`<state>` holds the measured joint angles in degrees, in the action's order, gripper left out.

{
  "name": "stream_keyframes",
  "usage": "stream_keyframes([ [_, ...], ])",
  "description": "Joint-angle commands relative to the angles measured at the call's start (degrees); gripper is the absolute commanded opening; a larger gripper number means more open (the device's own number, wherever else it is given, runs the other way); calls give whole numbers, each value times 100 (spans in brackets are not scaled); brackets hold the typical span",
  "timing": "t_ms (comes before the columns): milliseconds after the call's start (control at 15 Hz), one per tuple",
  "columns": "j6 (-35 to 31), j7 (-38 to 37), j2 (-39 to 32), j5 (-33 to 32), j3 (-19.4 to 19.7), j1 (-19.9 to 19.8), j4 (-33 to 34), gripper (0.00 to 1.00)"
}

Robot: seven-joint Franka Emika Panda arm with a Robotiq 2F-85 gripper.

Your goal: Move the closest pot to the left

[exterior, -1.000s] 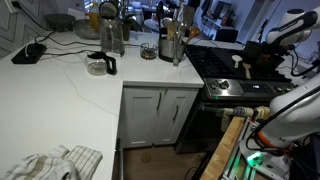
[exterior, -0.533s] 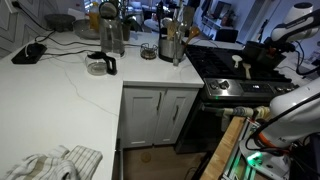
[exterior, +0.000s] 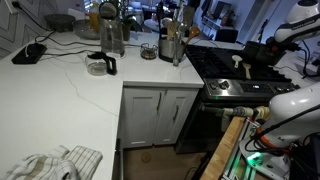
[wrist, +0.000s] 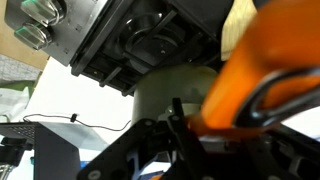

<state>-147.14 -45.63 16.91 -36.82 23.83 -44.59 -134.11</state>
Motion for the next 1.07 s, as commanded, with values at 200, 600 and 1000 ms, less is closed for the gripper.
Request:
stream_keyframes([
  [200, -541, 884, 1485, -187, -810, -203, -1253, 8],
  [600, -1209, 1882, 2251, 196, -1362, 61, -2179, 8],
  [1000, -515, 3760, 3155, 702, -281, 1685, -2482, 8],
])
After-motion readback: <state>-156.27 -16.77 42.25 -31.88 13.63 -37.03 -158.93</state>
